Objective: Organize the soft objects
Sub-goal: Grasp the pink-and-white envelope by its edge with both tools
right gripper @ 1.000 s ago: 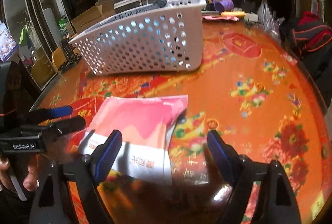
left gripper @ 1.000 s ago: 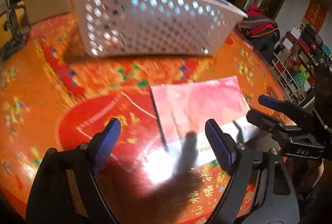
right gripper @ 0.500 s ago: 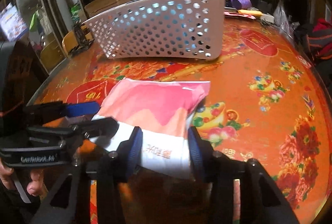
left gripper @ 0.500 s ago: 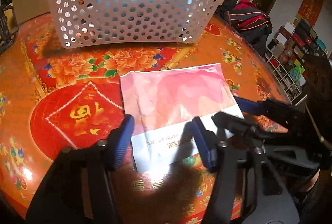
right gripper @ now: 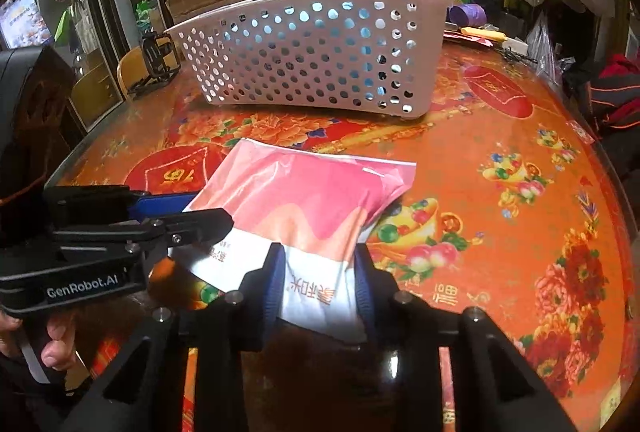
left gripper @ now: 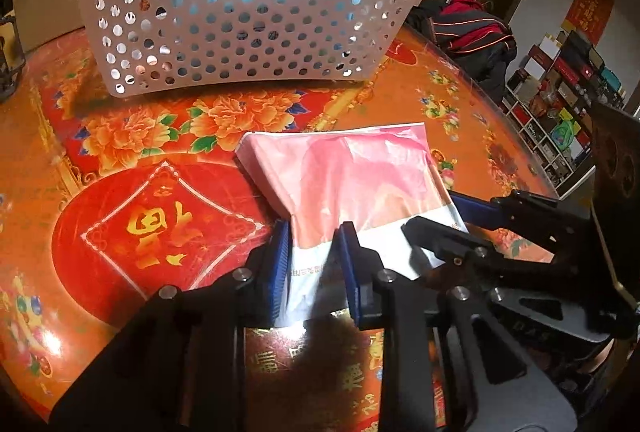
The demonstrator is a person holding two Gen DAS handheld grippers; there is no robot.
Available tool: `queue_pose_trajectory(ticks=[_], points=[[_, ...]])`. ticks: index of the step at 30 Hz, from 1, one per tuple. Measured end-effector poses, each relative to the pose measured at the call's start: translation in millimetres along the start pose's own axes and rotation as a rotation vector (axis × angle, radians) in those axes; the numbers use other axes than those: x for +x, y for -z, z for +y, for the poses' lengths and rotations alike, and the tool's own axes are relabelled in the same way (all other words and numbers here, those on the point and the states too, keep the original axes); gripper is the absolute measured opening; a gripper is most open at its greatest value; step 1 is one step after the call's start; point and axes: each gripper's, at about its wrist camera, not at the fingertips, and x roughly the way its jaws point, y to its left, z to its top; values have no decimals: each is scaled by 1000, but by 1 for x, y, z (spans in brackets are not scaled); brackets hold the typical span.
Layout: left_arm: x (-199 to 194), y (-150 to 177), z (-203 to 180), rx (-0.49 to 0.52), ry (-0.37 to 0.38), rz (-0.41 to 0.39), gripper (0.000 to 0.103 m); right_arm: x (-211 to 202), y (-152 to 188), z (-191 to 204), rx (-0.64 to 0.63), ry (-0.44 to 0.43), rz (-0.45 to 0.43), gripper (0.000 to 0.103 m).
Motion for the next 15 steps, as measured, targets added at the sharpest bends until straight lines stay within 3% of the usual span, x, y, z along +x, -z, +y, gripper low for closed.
queue_pose_trajectory(ticks=[6, 11, 15], points=[[-11, 7, 12, 10, 44, -44, 14, -6, 2, 0, 4, 6, -28, 10], [-19, 11, 17, 17, 30, -65, 12, -11, 3, 3, -8, 9, -56, 7], [-36, 13, 20, 26, 37, -129, 12, -17, 4, 11, -25, 11, -82, 7]])
